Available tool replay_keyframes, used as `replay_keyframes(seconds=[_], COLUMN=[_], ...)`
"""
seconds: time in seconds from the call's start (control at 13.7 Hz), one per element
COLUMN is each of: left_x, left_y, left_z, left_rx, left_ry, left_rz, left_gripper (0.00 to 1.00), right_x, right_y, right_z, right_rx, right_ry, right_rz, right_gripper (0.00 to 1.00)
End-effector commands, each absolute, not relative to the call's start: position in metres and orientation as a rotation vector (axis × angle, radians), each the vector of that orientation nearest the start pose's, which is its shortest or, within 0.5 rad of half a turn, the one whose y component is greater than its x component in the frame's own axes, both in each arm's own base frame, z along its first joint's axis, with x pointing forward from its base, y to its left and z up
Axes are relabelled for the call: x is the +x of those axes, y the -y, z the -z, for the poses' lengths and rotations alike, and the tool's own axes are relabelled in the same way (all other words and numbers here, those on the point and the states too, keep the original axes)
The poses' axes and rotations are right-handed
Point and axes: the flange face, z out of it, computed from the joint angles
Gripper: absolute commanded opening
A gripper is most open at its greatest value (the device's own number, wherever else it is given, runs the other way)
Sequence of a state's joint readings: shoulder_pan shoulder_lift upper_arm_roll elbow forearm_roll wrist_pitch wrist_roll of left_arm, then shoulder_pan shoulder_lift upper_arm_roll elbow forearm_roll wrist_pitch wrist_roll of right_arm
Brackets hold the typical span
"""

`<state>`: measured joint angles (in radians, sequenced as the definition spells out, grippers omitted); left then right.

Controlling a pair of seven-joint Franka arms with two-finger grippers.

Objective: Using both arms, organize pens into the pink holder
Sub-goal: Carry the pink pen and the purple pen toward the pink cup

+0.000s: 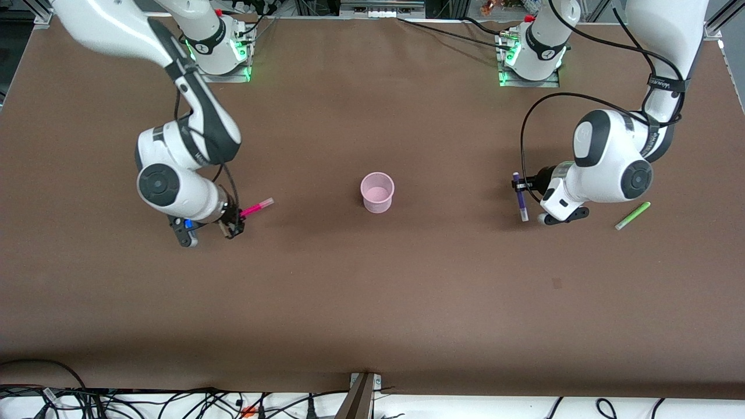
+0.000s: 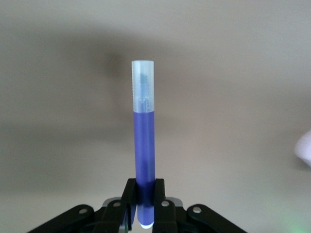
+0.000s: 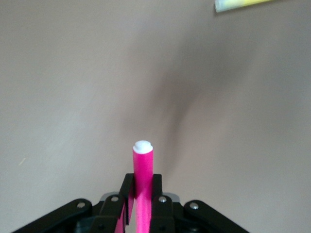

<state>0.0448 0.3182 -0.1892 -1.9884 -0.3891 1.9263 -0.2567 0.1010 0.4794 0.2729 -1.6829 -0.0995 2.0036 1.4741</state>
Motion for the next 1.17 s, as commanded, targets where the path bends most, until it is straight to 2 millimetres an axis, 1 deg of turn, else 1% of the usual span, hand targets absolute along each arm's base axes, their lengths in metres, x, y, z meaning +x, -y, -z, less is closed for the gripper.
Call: replay_keyframes(seconds=[0.0, 0.07, 0.15, 0.22, 0.29, 0.37, 0.44, 0.59, 0.66, 0.73, 0.8, 0.88, 0.95, 1.02, 1.1], left_x=[0.568, 0.572, 0.579, 0.587, 0.596, 0.6, 0.601, 0.602, 0.602, 0.601, 0.6, 0.597, 0.593, 0.587, 0.577], left_y=[0.142, 0.147, 0.149, 0.144, 0.131, 0.123, 0.124, 0.13, 0.135, 0.144, 0.155, 0.173, 0.194, 0.22, 0.243], left_z=[-0.312, -0.32, -0.327, -0.332, -0.335, -0.332, -0.33, -0.314, -0.302, -0.285, -0.269, -0.256, -0.246, -0.24, -0.23], left_rx=[-3.372, -3.395, -3.417, -3.425, -3.418, -3.38, -3.356, -3.268, -3.194, -3.099, -3.013, -2.924, -2.834, -2.774, -2.742], left_ry=[0.781, 0.852, 0.904, 0.944, 1.029, 1.129, 1.189, 1.264, 1.302, 1.349, 1.389, 1.415, 1.44, 1.439, 1.495], left_rz=[-1.016, -1.096, -1.234, -1.397, -1.585, -1.782, -1.956, -2.244, -2.424, -2.606, -2.73, -2.853, -2.966, -3.024, -2.999], left_gripper=[0.0, 0.0, 0.0, 0.0, 0.0, 0.0, 0.0, 0.0, 0.0, 0.0, 0.0, 0.0, 0.0, 0.0, 0.0], right_x=[0.625, 0.622, 0.619, 0.619, 0.621, 0.622, 0.622, 0.622, 0.621, 0.619, 0.616, 0.607, 0.601, 0.595, 0.59], right_y=[-0.248, -0.26, -0.269, -0.28, -0.288, -0.289, -0.289, -0.289, -0.292, -0.306, -0.319, -0.341, -0.357, -0.37, -0.38], right_z=[-0.356, -0.362, -0.362, -0.362, -0.365, -0.363, -0.363, -0.364, -0.366, -0.375, -0.383, -0.388, -0.395, -0.394, -0.39], right_rx=[-2.793, -2.793, -2.799, -2.809, -2.812, -2.818, -2.818, -2.818, -2.812, -2.791, -2.776, -2.783, -2.799, -2.827, -2.832], right_ry=[-1.671, -1.662, -1.667, -1.674, -1.672, -1.671, -1.671, -1.669, -1.673, -1.675, -1.675, -1.643, -1.612, -1.587, -1.588], right_rz=[-0.162, -0.15, -0.124, -0.077, -0.034, -0.027, -0.027, -0.025, -0.023, 0.001, 0.019, 0.041, 0.106, 0.179, 0.225], right_gripper=[0.0, 0.0, 0.0, 0.0, 0.0, 0.0, 0.0, 0.0, 0.0, 0.0, 0.0, 0.0, 0.0, 0.0, 0.0])
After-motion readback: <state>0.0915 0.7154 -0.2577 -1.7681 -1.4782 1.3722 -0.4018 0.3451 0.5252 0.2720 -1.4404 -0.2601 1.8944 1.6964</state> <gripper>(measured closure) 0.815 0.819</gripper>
